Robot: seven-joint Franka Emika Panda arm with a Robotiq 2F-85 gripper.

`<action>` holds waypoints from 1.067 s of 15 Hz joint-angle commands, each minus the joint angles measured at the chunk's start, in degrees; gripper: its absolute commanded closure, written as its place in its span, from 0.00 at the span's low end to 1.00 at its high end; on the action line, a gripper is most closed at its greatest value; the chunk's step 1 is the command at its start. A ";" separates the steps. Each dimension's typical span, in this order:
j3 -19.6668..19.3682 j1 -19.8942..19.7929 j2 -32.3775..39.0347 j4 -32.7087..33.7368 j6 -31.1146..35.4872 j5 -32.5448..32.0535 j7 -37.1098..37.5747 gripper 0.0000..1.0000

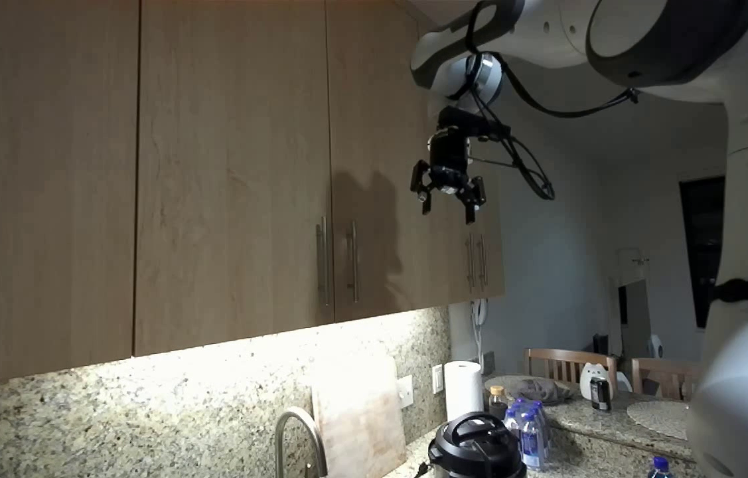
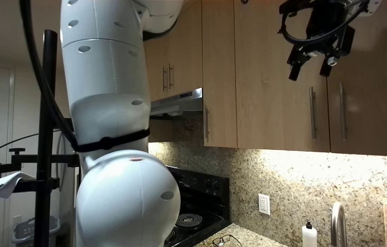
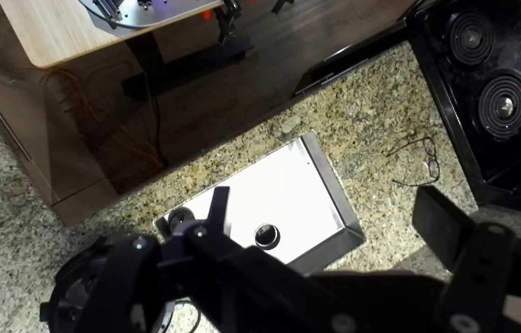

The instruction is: Close the right door of the top cabinet.

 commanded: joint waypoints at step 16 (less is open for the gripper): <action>2.11 -0.22 11.26 -0.57 -7.70 -1.65 3.90 0.00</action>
